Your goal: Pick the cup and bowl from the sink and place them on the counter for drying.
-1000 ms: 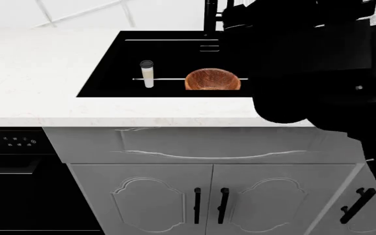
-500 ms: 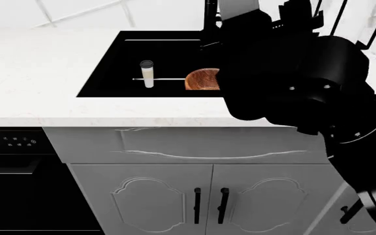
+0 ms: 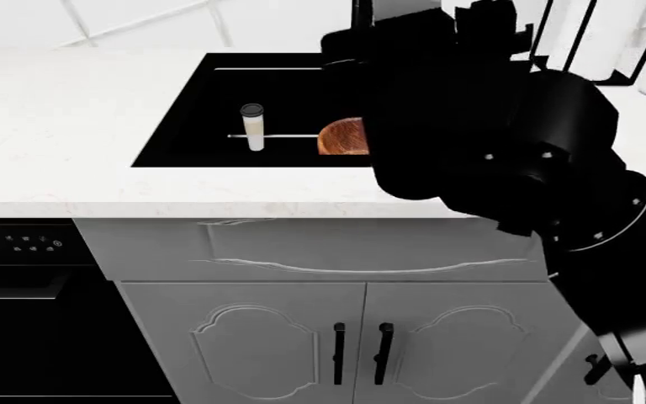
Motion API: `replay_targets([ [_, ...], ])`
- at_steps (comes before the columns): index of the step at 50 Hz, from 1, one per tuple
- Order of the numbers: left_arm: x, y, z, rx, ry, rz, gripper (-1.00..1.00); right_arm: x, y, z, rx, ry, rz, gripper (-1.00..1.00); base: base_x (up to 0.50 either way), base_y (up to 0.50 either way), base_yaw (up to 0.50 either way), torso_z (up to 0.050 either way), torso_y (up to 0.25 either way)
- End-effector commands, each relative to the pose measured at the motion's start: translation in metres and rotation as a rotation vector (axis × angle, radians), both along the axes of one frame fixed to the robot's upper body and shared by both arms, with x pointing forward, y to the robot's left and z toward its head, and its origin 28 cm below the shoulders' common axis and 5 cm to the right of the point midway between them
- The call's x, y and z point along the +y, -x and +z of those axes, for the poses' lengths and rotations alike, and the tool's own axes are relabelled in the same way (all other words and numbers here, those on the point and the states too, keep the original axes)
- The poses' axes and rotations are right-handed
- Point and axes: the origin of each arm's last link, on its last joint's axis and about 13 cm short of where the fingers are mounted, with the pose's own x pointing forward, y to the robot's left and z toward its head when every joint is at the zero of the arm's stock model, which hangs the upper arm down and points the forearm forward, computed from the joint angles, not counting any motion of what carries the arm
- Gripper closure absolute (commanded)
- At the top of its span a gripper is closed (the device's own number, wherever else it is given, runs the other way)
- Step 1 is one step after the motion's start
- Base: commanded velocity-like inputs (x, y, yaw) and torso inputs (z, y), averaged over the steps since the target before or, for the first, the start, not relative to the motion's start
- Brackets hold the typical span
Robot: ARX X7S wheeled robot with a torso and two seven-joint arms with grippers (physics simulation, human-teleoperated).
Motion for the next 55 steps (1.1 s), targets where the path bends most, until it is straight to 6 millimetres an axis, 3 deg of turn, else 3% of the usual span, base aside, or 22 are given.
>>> replay_targets([
  [1, 0.000, 0.000, 0.000, 0.001, -0.001, -0.001, -1.00, 0.010, 0.009, 0.033, -0.094, -0.158, 0.101, -1.00, 0.00, 0.00, 0.00, 0.000, 0.000],
  [11, 0.000, 0.000, 0.000, 0.001, 0.002, 0.000, -1.00, 0.015, 0.019, 0.060, -0.229, -0.346, 0.215, -1.00, 0.00, 0.00, 0.00, 0.000, 0.000],
  [20, 0.000, -0.006, -0.002, 0.018, 0.000, -0.006, -1.00, 0.008, 0.012, 0.054, -0.261, -0.418, 0.133, -1.00, 0.00, 0.00, 0.00, 0.000, 0.000],
  [35, 0.000, -0.003, -0.001, 0.007, -0.003, -0.004, -1.00, 0.004, 0.007, 0.051, -0.190, -0.215, 0.042, -1.00, 0.00, 0.00, 0.00, 0.000, 0.000],
  [45, -0.001, -0.003, -0.001, 0.007, -0.004, -0.004, -1.00, 0.000, 0.013, 0.043, -0.178, -0.166, 0.092, -1.00, 0.00, 0.00, 0.00, 0.000, 0.000],
  [55, -0.002, -0.003, 0.000, 0.008, -0.007, -0.005, -1.00, -0.016, 0.031, 0.059, -0.234, -0.047, 0.113, -1.00, 0.35, 0.02, 0.00, 0.000, 0.000],
])
